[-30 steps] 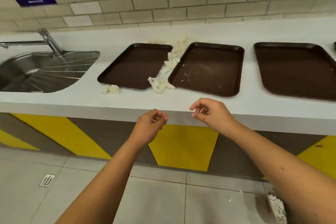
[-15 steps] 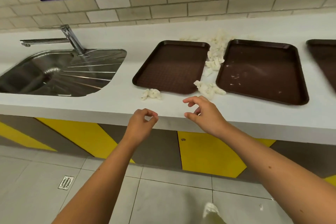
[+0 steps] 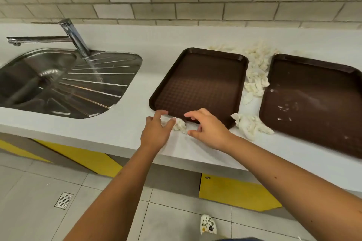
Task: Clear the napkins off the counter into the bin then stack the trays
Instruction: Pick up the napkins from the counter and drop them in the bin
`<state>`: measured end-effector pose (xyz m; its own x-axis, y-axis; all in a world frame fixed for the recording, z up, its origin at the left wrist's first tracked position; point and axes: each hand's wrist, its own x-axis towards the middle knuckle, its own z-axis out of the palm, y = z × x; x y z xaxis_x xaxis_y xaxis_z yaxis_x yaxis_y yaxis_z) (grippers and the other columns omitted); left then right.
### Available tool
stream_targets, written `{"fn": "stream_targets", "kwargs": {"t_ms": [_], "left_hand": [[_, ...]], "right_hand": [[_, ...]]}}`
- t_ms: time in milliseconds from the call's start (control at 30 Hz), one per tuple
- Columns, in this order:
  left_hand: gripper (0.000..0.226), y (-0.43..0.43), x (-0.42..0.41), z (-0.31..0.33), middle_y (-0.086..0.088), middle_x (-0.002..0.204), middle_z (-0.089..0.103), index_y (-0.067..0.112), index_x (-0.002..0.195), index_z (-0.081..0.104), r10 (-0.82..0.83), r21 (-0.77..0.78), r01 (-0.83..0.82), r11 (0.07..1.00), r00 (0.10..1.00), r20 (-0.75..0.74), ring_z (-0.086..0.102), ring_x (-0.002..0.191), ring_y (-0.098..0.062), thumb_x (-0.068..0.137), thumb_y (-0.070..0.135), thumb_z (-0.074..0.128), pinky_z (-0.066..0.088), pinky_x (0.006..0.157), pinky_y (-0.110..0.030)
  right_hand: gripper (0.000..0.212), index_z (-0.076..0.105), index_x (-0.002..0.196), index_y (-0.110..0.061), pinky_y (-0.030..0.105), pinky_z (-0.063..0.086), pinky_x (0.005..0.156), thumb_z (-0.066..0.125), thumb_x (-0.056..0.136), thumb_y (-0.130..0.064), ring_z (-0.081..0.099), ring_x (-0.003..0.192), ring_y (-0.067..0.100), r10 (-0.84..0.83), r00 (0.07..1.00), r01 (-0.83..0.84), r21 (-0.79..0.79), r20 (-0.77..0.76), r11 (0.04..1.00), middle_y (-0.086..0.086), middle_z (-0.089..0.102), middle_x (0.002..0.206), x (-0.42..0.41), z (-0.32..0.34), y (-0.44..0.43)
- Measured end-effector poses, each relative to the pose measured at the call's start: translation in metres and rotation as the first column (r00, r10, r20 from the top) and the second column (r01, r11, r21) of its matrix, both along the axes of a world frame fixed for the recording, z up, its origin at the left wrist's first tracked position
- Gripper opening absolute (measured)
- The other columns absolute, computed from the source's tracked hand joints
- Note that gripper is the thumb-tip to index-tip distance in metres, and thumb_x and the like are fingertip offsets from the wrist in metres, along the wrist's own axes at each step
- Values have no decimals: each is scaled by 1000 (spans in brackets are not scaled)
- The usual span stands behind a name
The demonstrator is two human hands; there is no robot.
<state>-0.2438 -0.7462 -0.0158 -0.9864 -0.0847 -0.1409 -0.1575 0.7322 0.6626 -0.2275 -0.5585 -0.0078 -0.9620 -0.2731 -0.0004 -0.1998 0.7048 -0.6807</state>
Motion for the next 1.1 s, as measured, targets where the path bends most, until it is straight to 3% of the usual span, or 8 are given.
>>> {"fn": "stream_targets", "kwargs": {"t_ms": [133, 267, 400, 633, 733, 833, 967, 1100], "left_hand": [[15, -5, -10, -3, -7, 109, 58, 23, 98, 60, -81, -17, 81, 997, 997, 18, 55, 85, -17, 91, 36, 62, 39, 75, -26], [19, -16, -14, -3, -4, 103, 61, 14, 100, 65, -163, 9, 163, 987, 985, 57, 61, 81, -20, 90, 30, 64, 45, 73, -27], [12, -28, -16, -1, -7, 101, 63, 16, 93, 59, -175, 4, 175, 985, 983, 50, 63, 83, -21, 88, 24, 66, 45, 72, -26], [14, -37, -20, 7, -4, 90, 54, 12, 94, 48, -273, -109, 273, 956, 962, 10, 53, 76, -15, 92, 16, 61, 36, 61, -21], [8, -26, -15, 13, -7, 89, 58, 14, 102, 41, -320, 23, 320, 947, 947, 10, 58, 71, -13, 99, 14, 47, 38, 53, -15], [14, -10, -7, 19, -9, 87, 57, 18, 113, 36, -344, 170, 337, 926, 939, 7, 59, 72, -19, 101, 11, 35, 42, 51, -16], [24, 15, 1, 30, -2, 91, 55, 18, 115, 50, -365, 230, 355, 906, 931, 1, 57, 70, -16, 105, 25, 29, 43, 52, -19], [38, 47, 18, 36, 4, 80, 57, 18, 98, 57, -474, 289, 453, 843, 880, 4, 61, 61, -14, 97, 54, 43, 42, 60, -27]], "right_hand": [[58, 43, 139, -36, 29, 50, 81, 66, 86, -32, 54, 83, 8, 63, 998, -64, 60, 8, 996, -6, 43, 113, -11, -5, -16], [47, 47, 134, -38, 33, 51, 70, 61, 89, -37, 56, 78, 13, 68, 997, -62, 199, -23, 978, -7, 40, 108, -14, -8, -30], [30, 56, 120, -23, 38, 50, 73, 61, 91, -29, 58, 81, 21, 46, 999, -47, 302, 9, 952, -3, 42, 111, -9, -11, -33], [9, 54, 100, -19, 30, 43, 72, 58, 94, -25, 55, 84, 16, -68, 996, 57, 164, 59, 985, -5, 51, 100, 8, -13, -26], [7, 46, 97, -23, 31, 47, 65, 49, 99, -29, 58, 72, 12, -170, 983, 170, 6, 64, 985, -6, 60, 82, 20, -5, -23], [12, 43, 99, -23, 34, 44, 62, 39, 102, -34, 54, 68, 13, -248, 969, 248, -15, -7, 969, -3, 58, 79, 36, 2, -15], [26, 49, 97, -22, 37, 47, 67, 31, 103, -40, 56, 77, 14, -398, 905, 400, -16, -147, 916, -4, 59, 89, 62, 5, 0], [35, 52, 88, -14, 35, 38, 59, 34, 102, -41, 54, 69, 18, -558, 786, 573, -26, -266, 819, -1, 59, 76, 101, 9, 22]]}}
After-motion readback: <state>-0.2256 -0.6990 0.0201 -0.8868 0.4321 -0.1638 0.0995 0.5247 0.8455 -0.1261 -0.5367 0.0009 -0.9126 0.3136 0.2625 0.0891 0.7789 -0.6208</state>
